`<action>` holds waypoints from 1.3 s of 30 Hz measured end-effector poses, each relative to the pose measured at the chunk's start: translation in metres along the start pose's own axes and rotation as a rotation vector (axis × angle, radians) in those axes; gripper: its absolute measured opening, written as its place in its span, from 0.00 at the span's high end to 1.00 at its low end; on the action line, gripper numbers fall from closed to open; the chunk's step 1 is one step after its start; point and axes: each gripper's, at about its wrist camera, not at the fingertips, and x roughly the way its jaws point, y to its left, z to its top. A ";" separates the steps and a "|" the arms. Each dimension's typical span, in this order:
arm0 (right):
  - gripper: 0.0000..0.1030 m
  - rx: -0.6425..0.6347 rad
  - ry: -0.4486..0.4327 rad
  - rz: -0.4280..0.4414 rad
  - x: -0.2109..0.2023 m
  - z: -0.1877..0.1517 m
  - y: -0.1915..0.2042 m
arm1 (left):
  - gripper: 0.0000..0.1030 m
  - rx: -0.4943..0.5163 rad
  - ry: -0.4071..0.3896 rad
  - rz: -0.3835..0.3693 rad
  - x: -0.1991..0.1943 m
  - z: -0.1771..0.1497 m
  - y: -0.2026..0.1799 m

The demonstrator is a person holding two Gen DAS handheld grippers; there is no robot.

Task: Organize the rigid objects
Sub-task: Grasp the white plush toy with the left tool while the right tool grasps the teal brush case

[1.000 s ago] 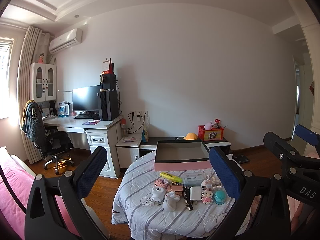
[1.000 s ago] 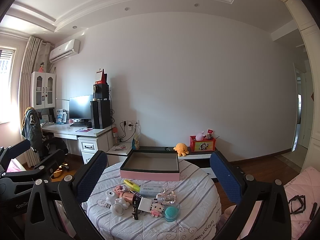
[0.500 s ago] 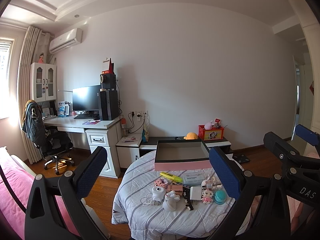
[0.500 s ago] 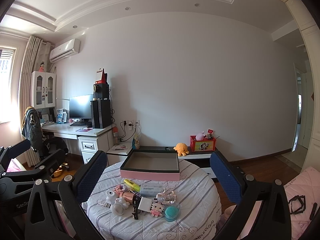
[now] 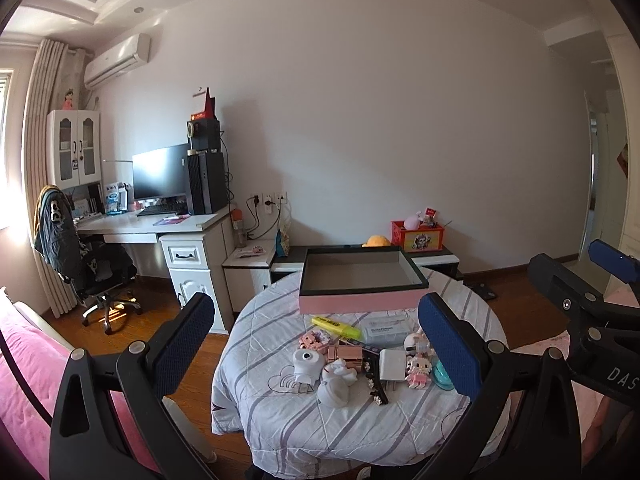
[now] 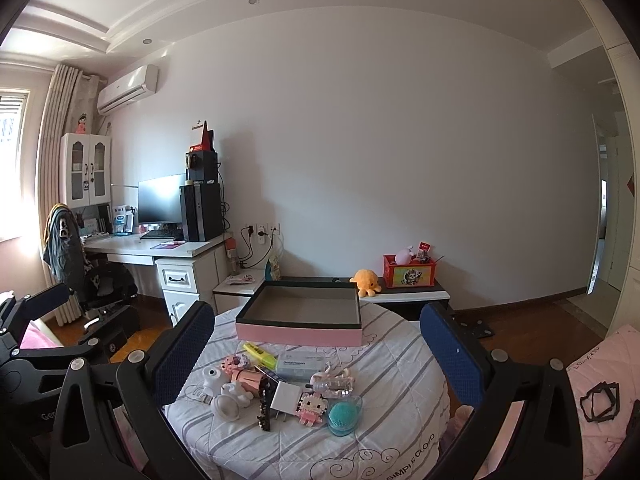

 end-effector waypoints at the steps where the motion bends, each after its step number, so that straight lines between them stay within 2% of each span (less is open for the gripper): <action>1: 0.00 0.004 0.017 0.002 0.009 -0.006 -0.003 | 0.00 0.004 0.020 -0.009 0.011 -0.006 -0.001; 5: 0.00 0.019 0.109 0.009 0.048 -0.038 -0.015 | 0.00 0.027 0.129 -0.012 0.058 -0.037 -0.004; 9: 0.00 0.042 0.237 0.008 0.091 -0.077 -0.028 | 0.00 0.024 0.256 -0.020 0.104 -0.070 -0.004; 17: 0.00 0.049 0.402 -0.025 0.153 -0.145 -0.051 | 0.00 0.009 0.405 -0.022 0.168 -0.115 -0.003; 22: 0.00 0.050 0.462 -0.011 0.176 -0.166 -0.058 | 0.00 -0.015 0.440 -0.057 0.190 -0.130 -0.003; 28: 0.00 0.032 0.470 -0.002 0.193 -0.177 -0.060 | 0.02 0.005 0.437 -0.035 0.211 -0.138 -0.003; 30: 0.05 0.019 0.468 -0.006 0.199 -0.179 -0.061 | 0.08 -0.001 0.452 -0.063 0.216 -0.141 0.000; 31: 0.12 0.018 0.467 -0.009 0.200 -0.179 -0.061 | 0.12 -0.013 0.460 -0.086 0.219 -0.143 0.000; 34: 0.18 0.028 0.483 0.019 0.207 -0.183 -0.065 | 0.18 -0.023 0.455 -0.114 0.221 -0.148 0.003; 37: 0.19 0.017 0.480 0.025 0.212 -0.183 -0.065 | 0.31 -0.007 0.428 -0.144 0.217 -0.148 0.002; 39: 0.20 0.018 0.475 0.028 0.214 -0.182 -0.065 | 0.34 -0.019 0.422 -0.156 0.215 -0.147 0.004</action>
